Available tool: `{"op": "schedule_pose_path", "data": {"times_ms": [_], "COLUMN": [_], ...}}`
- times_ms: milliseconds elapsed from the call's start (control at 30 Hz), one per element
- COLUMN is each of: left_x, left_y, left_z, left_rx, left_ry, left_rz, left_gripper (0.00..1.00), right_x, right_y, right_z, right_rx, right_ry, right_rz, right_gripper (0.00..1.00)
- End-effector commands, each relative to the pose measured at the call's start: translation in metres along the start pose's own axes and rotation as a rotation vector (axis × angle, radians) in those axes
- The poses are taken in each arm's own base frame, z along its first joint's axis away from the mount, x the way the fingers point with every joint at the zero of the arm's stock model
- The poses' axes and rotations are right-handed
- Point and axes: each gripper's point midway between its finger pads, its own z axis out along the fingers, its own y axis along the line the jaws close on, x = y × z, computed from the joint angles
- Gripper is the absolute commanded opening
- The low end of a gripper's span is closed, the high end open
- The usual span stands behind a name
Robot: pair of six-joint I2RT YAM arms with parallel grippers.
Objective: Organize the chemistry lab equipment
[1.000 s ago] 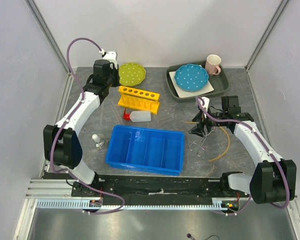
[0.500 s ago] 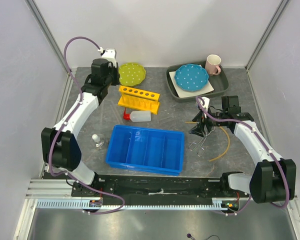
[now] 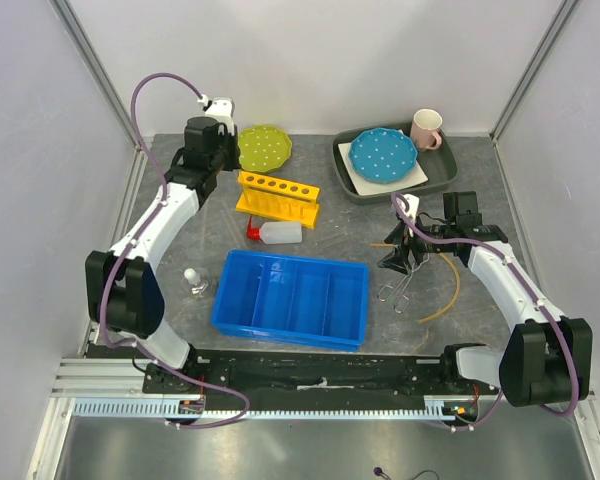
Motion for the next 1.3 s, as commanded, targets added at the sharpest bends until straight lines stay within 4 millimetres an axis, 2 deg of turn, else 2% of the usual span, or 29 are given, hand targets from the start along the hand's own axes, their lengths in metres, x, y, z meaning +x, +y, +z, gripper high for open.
{"op": "schedule_pose_path", "data": {"times_ms": [0,500,833,967,1067,1267], "left_x": [-0.024,0.004,0.042,0.047,0.044,0.026], "left_y": [-0.002,-0.002,-0.005,-0.004,-0.003,0.003], "left_z": [0.007,0.025,0.031,0.029,0.024,0.004], "left_rx": [0.018,0.032,0.053,0.049,0.047,0.008], "left_ry": [-0.065,-0.007,0.052,0.056,0.047,0.013], "left_rz": [0.028,0.039,0.043,0.043,0.041,0.015], "left_gripper": [0.07,0.08,0.13,0.22,0.34,0.73], "right_x": [-0.009,-0.009,-0.009,-0.008,-0.007,-0.004], "right_y": [0.001,0.002,0.003,0.003,0.003,0.004], "right_z": [-0.001,-0.002,-0.001,-0.001,0.0,-0.002], "right_rx": [-0.026,-0.033,-0.042,-0.043,-0.044,-0.05], "right_ry": [-0.034,-0.034,-0.033,-0.033,-0.03,-0.024], "right_rz": [-0.035,-0.037,-0.034,-0.031,-0.03,-0.037], "right_gripper": [0.75,0.75,0.75,0.75,0.75,0.75]}}
